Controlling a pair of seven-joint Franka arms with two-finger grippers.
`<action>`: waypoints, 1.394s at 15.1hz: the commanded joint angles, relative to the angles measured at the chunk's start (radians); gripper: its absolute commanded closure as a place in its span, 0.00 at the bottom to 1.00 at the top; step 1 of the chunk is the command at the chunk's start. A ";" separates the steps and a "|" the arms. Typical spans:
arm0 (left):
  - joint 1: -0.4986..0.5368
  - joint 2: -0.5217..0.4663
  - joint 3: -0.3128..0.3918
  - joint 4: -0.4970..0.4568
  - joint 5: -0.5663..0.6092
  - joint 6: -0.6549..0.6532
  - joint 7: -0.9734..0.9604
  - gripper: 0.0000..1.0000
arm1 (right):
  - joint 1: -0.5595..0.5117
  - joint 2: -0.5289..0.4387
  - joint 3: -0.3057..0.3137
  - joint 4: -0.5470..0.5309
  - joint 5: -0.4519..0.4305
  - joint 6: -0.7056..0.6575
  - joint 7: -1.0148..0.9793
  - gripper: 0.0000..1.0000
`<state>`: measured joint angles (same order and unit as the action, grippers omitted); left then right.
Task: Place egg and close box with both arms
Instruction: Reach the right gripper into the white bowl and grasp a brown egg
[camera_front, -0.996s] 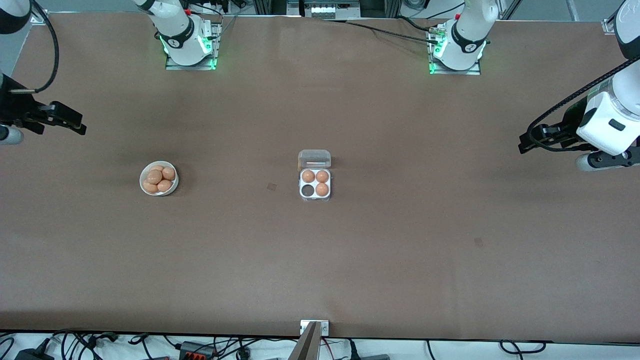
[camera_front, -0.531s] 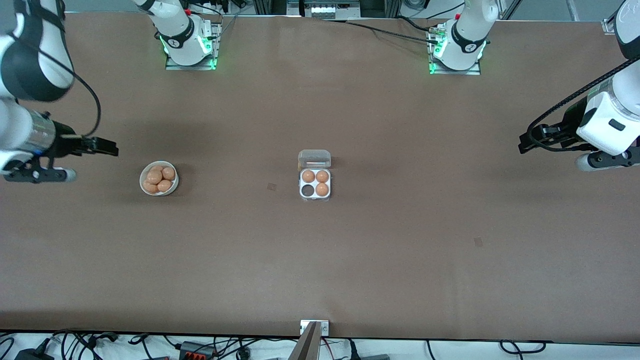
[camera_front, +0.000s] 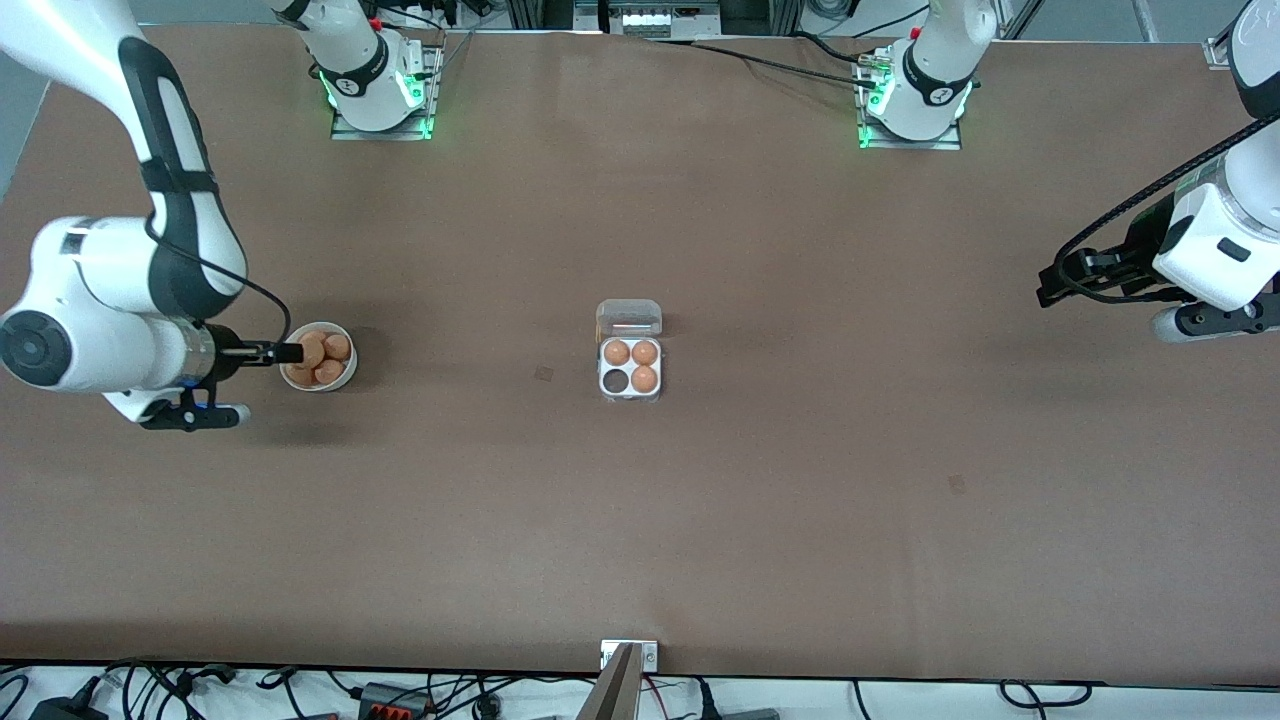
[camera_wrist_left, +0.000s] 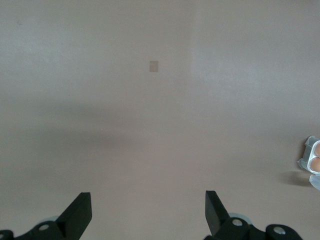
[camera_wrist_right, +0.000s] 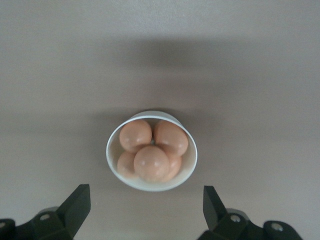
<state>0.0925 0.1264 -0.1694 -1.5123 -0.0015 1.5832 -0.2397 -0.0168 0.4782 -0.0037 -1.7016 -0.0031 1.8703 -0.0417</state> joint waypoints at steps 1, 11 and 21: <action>0.007 -0.005 -0.004 0.006 -0.015 -0.012 0.005 0.00 | 0.000 0.060 0.005 0.013 -0.006 0.020 0.014 0.00; 0.007 -0.005 -0.004 0.006 -0.015 -0.012 0.007 0.00 | -0.009 0.103 0.005 0.008 0.005 0.007 0.017 0.31; 0.009 -0.005 -0.004 0.006 -0.017 -0.014 0.007 0.00 | -0.008 0.106 0.005 0.008 0.005 -0.014 0.016 0.50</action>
<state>0.0925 0.1264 -0.1694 -1.5123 -0.0015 1.5832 -0.2397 -0.0202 0.5832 -0.0038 -1.6996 -0.0027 1.8688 -0.0352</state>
